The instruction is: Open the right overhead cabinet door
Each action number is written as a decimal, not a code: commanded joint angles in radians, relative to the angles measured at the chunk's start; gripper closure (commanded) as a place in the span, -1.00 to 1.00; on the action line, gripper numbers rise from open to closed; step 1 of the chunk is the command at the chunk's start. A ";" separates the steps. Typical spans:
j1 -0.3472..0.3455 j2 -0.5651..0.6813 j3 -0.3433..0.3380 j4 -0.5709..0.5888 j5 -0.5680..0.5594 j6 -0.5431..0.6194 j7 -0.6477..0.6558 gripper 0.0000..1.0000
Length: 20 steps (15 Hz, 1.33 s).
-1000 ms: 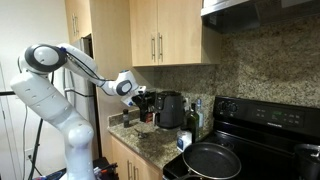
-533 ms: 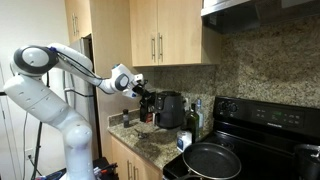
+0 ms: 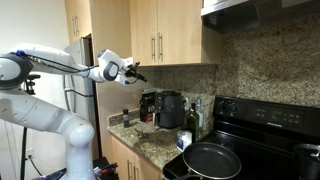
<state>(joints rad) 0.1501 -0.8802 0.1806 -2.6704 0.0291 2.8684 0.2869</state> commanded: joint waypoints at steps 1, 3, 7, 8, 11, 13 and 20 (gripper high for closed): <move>-0.038 0.000 0.050 0.008 0.003 0.131 -0.026 -1.00; -0.037 -0.020 0.060 0.051 0.017 0.196 -0.019 -1.00; -0.108 -0.025 0.082 0.166 0.046 0.319 0.012 -1.00; -0.124 -0.001 0.084 0.174 0.065 0.393 0.023 -1.00; -0.095 -0.041 0.069 0.157 0.074 0.348 -0.007 -1.00; -0.164 -0.011 0.115 0.094 0.035 0.463 -0.047 -1.00; -0.560 0.110 0.328 0.379 0.121 0.605 -0.025 -1.00</move>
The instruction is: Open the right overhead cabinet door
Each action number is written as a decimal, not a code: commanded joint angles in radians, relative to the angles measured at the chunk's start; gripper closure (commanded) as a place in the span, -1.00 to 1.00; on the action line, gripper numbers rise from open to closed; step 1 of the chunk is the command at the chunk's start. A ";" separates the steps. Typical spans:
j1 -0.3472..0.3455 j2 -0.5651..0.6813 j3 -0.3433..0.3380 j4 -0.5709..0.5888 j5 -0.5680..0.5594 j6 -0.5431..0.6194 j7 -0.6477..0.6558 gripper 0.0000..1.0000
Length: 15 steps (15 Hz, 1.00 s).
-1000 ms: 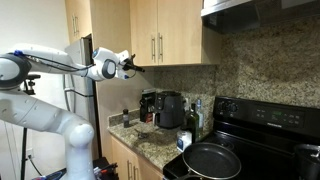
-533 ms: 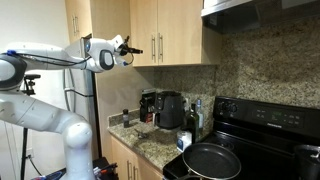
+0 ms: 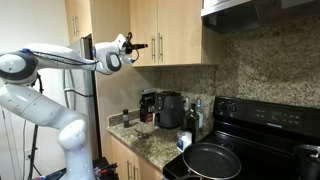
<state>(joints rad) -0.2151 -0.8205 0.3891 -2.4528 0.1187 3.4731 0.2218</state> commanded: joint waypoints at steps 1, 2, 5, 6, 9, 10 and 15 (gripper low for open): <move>-0.255 0.060 0.162 0.193 0.061 -0.010 0.058 -1.00; -0.114 0.011 0.077 0.102 0.059 -0.019 -0.004 -1.00; -0.145 0.017 0.104 0.122 0.071 -0.020 0.002 -1.00; -0.133 0.016 0.093 0.118 0.070 -0.020 0.000 -1.00; -0.283 0.063 0.181 0.150 0.095 -0.003 -0.004 -1.00; -0.319 0.078 0.207 0.161 0.101 -0.009 -0.006 -1.00; -0.445 0.148 0.323 0.258 0.086 -0.121 0.008 -1.00</move>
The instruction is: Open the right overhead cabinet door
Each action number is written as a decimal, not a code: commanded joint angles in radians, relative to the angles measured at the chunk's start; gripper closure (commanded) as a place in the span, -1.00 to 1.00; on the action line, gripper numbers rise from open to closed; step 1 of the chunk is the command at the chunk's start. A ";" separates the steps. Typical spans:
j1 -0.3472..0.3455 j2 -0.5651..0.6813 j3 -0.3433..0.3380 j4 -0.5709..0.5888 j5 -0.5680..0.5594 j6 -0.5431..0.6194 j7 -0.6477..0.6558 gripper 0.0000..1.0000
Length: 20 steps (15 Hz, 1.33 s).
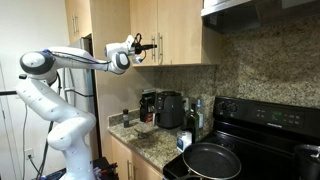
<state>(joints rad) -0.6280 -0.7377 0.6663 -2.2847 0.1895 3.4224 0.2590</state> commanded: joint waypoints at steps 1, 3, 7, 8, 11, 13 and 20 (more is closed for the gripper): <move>-0.007 0.085 0.041 0.112 0.008 -0.109 -0.021 -1.00; -0.009 0.046 0.034 0.064 0.005 -0.079 -0.007 -1.00; -0.005 0.097 0.053 0.122 -0.009 -0.157 -0.003 -1.00; -0.003 0.116 0.060 0.138 -0.010 -0.180 -0.002 -1.00; -0.076 0.136 0.121 0.186 -0.005 -0.207 0.025 -1.00; -0.114 0.150 0.153 0.212 -0.002 -0.204 0.045 -1.00; -0.277 0.161 0.247 0.271 -0.006 -0.217 0.146 -0.23</move>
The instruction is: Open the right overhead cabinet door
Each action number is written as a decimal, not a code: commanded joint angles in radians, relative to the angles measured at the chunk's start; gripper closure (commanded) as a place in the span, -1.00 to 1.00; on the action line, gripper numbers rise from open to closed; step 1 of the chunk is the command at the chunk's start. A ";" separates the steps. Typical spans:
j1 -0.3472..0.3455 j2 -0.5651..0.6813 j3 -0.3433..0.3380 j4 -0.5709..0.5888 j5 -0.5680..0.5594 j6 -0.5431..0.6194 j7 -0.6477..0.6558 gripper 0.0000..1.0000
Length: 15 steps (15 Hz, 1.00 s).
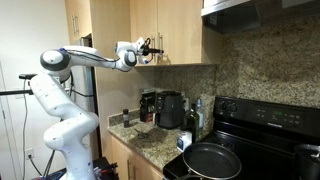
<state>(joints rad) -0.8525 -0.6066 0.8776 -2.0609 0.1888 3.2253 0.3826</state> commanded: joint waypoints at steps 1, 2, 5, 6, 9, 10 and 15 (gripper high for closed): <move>-0.066 0.030 0.045 0.052 -0.006 -0.020 0.029 -0.08; -0.074 0.030 0.050 0.055 -0.007 -0.018 0.032 0.05; -0.077 0.032 0.063 0.063 -0.014 -0.011 0.024 0.50; -0.077 0.033 0.066 0.064 -0.014 -0.010 0.021 0.60; -0.080 0.022 0.067 0.063 -0.015 -0.014 0.019 1.00; -0.083 0.012 0.063 0.058 -0.019 -0.019 0.012 1.00; -0.035 0.001 0.006 0.045 -0.031 -0.052 -0.036 0.92</move>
<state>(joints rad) -0.9098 -0.6020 0.9342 -2.0200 0.1795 3.2164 0.3685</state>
